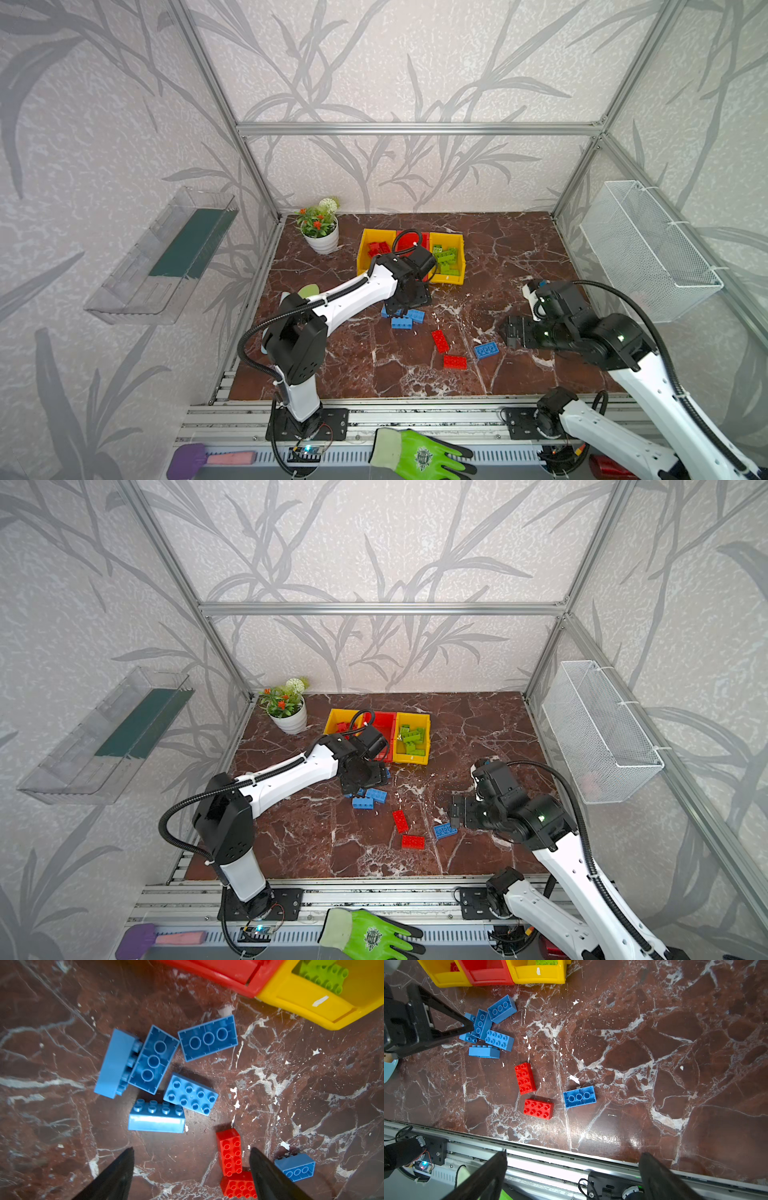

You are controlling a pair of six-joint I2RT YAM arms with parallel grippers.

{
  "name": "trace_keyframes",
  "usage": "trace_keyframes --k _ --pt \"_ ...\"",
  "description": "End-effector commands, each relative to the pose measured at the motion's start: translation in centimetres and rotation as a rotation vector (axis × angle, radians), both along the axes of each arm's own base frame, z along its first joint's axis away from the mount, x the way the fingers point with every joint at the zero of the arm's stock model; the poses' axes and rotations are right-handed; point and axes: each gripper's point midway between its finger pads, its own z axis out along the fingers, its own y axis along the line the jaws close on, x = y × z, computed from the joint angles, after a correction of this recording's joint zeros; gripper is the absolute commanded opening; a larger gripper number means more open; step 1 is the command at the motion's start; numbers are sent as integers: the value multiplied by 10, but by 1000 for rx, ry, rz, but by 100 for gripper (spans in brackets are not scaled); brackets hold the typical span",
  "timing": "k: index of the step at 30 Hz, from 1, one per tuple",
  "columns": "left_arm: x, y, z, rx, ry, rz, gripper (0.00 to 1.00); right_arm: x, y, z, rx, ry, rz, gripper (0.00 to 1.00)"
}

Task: Sort the legos into containers by color
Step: 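Lower the left gripper to a red brick near the blue bricks and grasp it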

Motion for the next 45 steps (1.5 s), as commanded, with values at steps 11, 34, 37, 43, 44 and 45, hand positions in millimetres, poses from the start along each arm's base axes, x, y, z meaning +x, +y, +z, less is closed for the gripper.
trace_keyframes --k 11,34,37,43,44,45 --pt "-45 -60 -51 -9 126 17 84 -46 -25 -18 -24 40 14 99" --pt "-77 -76 -85 60 327 -96 62 -59 -31 -25 -7 32 7 99" --pt "-79 -79 -88 57 346 -109 61 -58 -30 -24 -7 28 8 99" --pt "-85 -81 -97 52 382 -127 49 -61 -33 -23 -2 14 -2 99" --pt "-86 -79 -99 58 386 -131 49 -62 -34 -23 1 12 -3 99" --pt "-86 -76 -101 73 388 -135 49 -63 -34 -25 2 12 -4 99"
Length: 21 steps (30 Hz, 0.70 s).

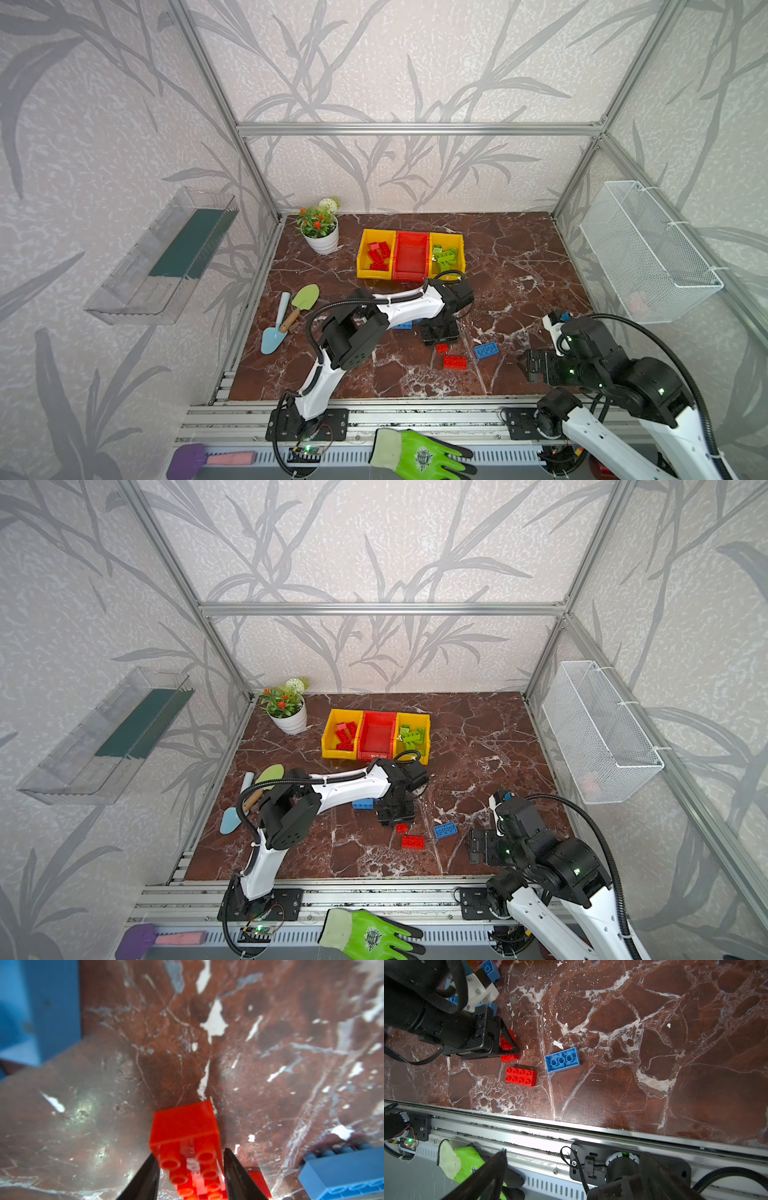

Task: Sort the legos into containers by color
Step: 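Lower the left gripper to a red brick near the blue bricks and grasp it, then carry the red brick into the yellow bin nearest the left arm and release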

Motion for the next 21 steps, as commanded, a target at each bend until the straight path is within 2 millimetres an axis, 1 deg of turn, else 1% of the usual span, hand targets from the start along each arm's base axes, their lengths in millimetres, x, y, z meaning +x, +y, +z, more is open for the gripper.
trace_keyframes --k 1,5,10,13,16,18,21 --pt "-8 11 -11 58 35 -22 48 -6 -4 -5 0 6 -9 99" --pt "-9 21 -13 97 32 -36 41 -8 -4 -7 12 -3 -13 99" --pt "-2 32 2 139 -21 -56 26 -7 -5 -4 17 -21 -17 99" --pt "6 37 16 160 -54 -81 20 -4 -2 -2 22 -25 -13 99" --pt "17 40 33 160 -85 -99 19 2 4 2 34 -27 2 99" --pt "29 44 48 158 -113 -105 19 9 9 5 39 -31 10 99" --pt "52 57 73 155 -169 -97 19 22 15 12 36 -53 12 99"
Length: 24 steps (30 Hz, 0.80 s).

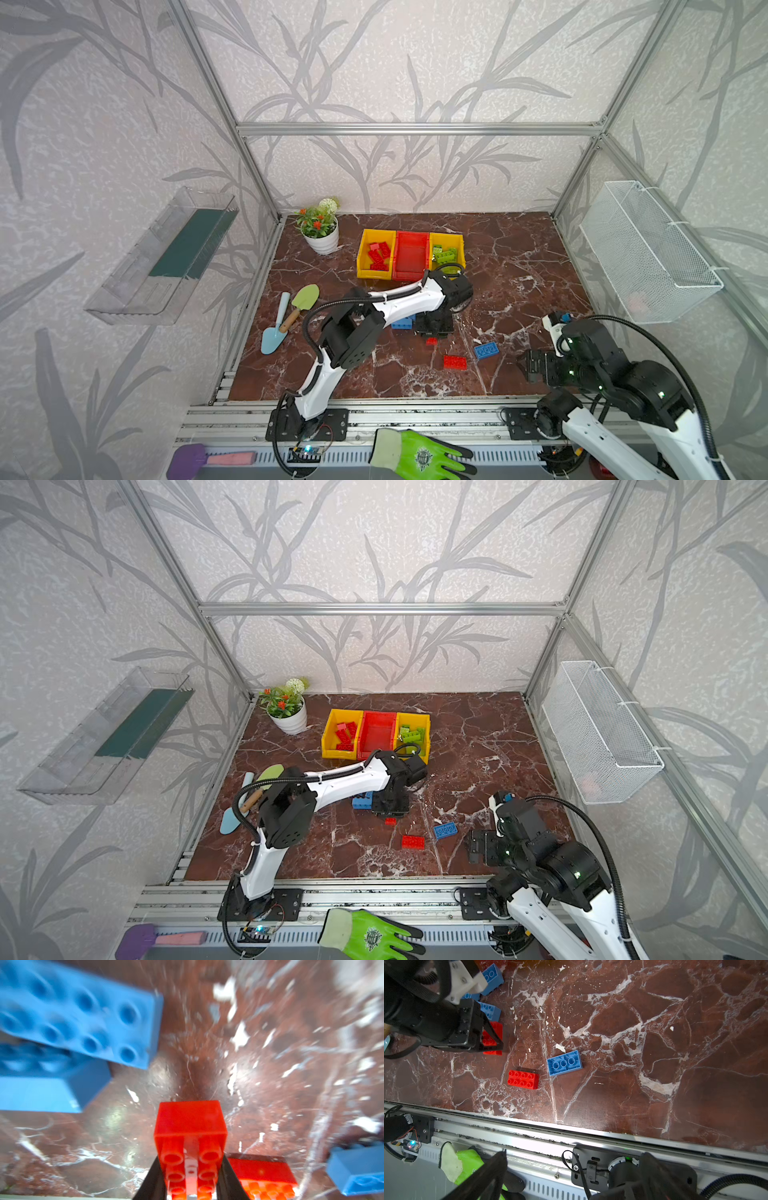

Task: Sort the legos into containers by color
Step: 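Carry the red brick into the yellow bin nearest the left arm and release, then reach the left gripper toward the last red brick nearest the robot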

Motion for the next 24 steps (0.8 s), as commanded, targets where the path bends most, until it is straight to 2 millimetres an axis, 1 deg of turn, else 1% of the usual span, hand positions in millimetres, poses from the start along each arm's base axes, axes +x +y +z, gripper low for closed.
trace_keyframes --k 1,2,5,7,8,11,15,18,20,22,24 --pt "30 31 48 23 -93 -2 19 21 11 16 20 -54 8 99" --pt "38 37 54 13 -107 11 19 26 14 18 20 -55 8 99" --pt "70 66 72 -10 -150 71 18 45 27 22 28 -53 20 99" --pt "95 85 82 -31 -184 116 18 60 37 24 30 -50 34 99" --pt "105 91 86 -38 -197 123 19 67 42 25 27 -44 39 99" --pt "142 117 98 -28 -246 154 19 89 55 31 16 -36 56 99" --pt "188 145 102 -5 -284 168 18 119 71 42 15 -41 61 99" --pt "218 159 101 37 -309 130 18 134 80 51 18 -37 56 99" --pt "234 161 101 58 -332 83 18 140 83 53 14 -33 53 99" --pt "248 168 94 111 -348 56 18 145 83 53 1 -25 48 99" --pt "258 171 88 138 -357 28 18 149 82 52 -19 -17 41 99"
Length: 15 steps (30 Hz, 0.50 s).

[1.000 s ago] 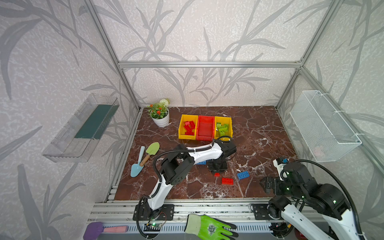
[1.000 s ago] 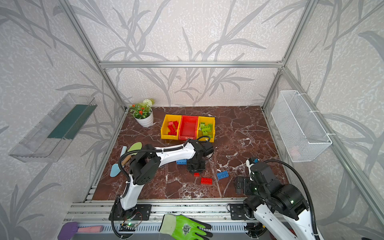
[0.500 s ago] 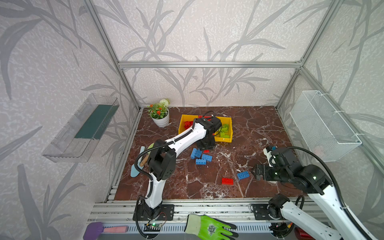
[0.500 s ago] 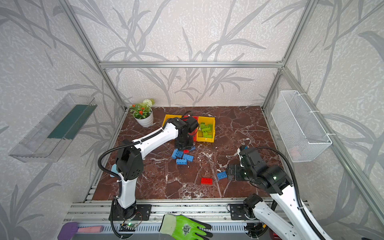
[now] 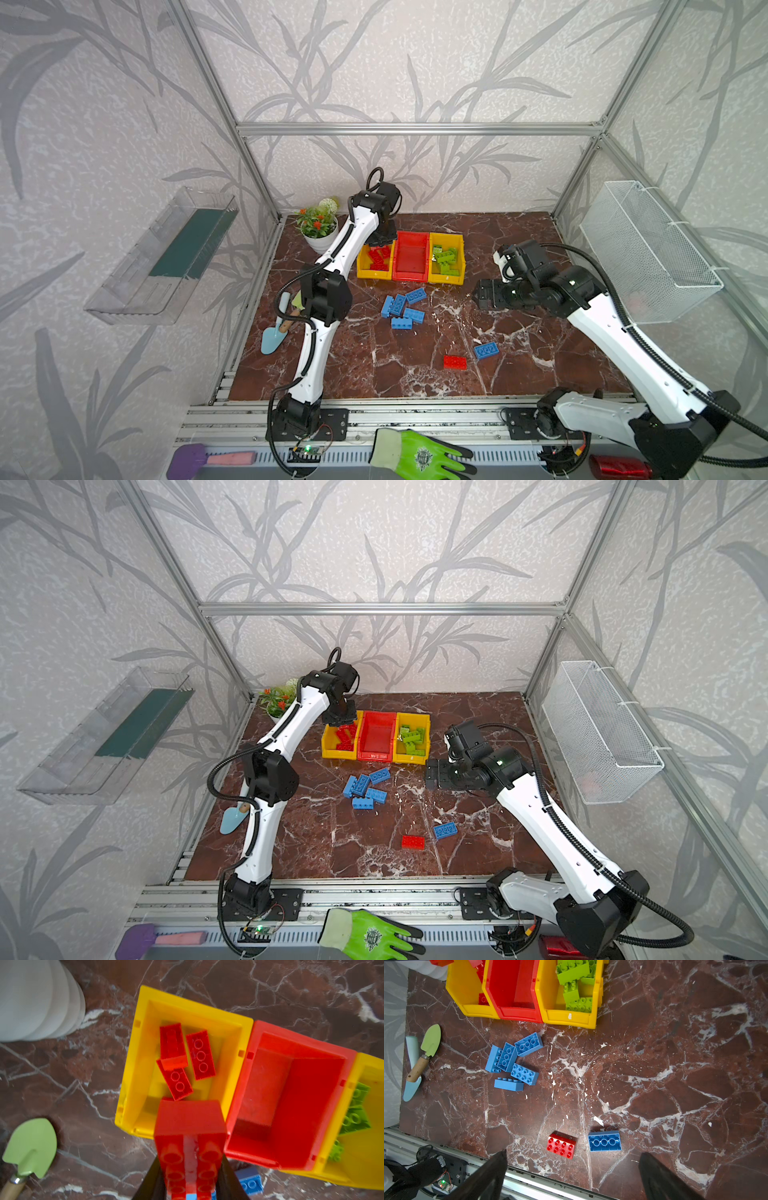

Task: Sort the legos into containers by color
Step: 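Reach the left gripper toward the last red brick nearest the robot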

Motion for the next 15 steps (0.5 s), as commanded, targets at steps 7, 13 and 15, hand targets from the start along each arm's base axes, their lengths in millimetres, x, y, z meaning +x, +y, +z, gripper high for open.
trace_keyframes --k 7,13,15 --pt "14 12 -26 134 18 -121 22 16 -2 10 -41 -2 -37 99" --pt "20 10 -21 119 -10 -122 59 25 3 11 -41 1 -40 99" --pt "21 8 -15 105 -24 -120 68 27 4 12 -41 1 -39 99"
